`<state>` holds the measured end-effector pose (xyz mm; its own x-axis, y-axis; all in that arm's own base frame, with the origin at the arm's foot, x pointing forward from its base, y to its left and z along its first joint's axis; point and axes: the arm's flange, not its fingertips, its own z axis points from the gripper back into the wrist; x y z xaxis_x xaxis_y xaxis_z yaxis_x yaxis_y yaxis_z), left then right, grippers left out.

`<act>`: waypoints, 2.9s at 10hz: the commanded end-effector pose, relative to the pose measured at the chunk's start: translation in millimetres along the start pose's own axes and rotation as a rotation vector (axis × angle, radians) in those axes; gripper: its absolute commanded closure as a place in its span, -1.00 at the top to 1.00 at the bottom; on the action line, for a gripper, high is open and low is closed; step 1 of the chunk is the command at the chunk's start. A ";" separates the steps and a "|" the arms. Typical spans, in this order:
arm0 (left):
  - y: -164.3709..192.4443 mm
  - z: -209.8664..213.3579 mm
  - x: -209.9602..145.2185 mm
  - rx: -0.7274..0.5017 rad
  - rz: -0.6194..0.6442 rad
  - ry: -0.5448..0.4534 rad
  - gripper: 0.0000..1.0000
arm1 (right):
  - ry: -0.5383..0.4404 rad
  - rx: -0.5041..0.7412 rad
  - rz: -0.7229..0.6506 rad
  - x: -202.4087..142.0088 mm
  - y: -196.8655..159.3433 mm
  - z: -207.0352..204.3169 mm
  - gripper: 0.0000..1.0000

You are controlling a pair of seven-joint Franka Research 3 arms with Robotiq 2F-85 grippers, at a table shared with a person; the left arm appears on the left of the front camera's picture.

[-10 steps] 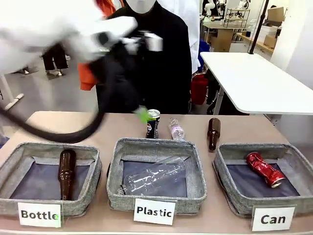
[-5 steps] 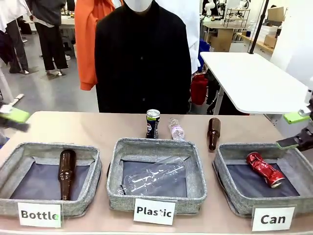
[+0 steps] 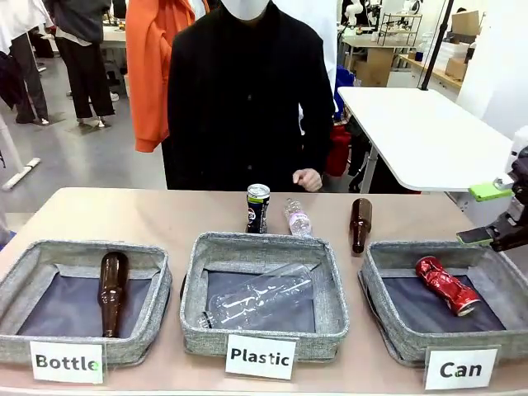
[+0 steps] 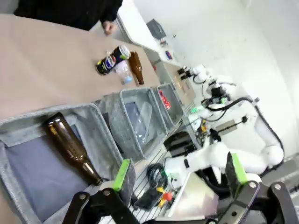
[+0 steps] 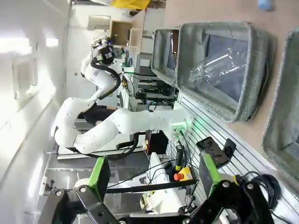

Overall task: Sort the can waste into the basket.
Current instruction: Pick up the can waste from the table and place it in the right Fabric basket.

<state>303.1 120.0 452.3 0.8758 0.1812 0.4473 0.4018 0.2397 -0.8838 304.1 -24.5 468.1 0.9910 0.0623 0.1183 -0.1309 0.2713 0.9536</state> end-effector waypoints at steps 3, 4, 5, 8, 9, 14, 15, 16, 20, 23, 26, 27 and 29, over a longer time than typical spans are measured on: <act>-21.4 -15.9 0.6 0.046 -0.048 0.093 1.00 | 0.013 0.011 0.001 -2.2 1.6 -0.7 1.00; -21.4 -15.9 0.6 0.046 -0.048 0.093 1.00 | 0.013 0.011 0.001 -2.2 1.6 -0.7 1.00; -21.4 -15.9 0.6 0.046 -0.048 0.093 1.00 | 0.013 0.011 0.001 -2.2 1.6 -0.7 1.00; -21.4 -15.9 0.6 0.046 -0.048 0.093 1.00 | 0.013 0.011 0.001 -2.2 1.6 -0.7 1.00; -21.4 -15.9 0.6 0.046 -0.048 0.093 1.00 | 0.013 0.011 0.001 -2.2 1.6 -0.7 1.00; -21.4 -15.9 0.6 0.046 -0.048 0.093 1.00 | -0.020 -0.207 0.122 27.8 21.5 -1.5 1.00; -21.4 -15.9 0.6 0.046 -0.048 0.093 1.00 | -0.028 -0.357 0.131 45.8 30.9 -9.3 1.00; -21.4 -15.9 0.6 0.046 -0.048 0.093 1.00 | -0.022 -0.455 0.141 68.9 32.4 -20.9 1.00; -21.4 -15.9 0.6 0.046 -0.048 0.093 1.00 | 0.113 -0.596 0.204 144.2 12.0 -83.7 1.00; -21.4 -15.9 0.6 0.046 -0.048 0.093 1.00 | 0.055 -0.551 0.193 112.4 18.8 -60.1 1.00; -66.3 54.8 -6.8 0.027 -0.021 0.056 1.00 | 0.268 -0.558 0.529 168.9 -7.1 -96.9 1.00; -77.9 98.1 -9.0 0.059 0.001 0.088 1.00 | 0.266 -0.535 0.652 189.5 -11.7 -107.3 1.00; -72.6 175.1 -48.5 0.114 0.162 0.198 1.00 | 0.313 -0.422 0.946 227.2 -25.5 -144.2 1.00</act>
<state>187.6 227.9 525.3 0.9375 0.0995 0.3336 0.2852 0.3297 -0.9000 505.4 116.6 437.7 0.5736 0.6524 0.4954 -0.8185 0.4339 0.3764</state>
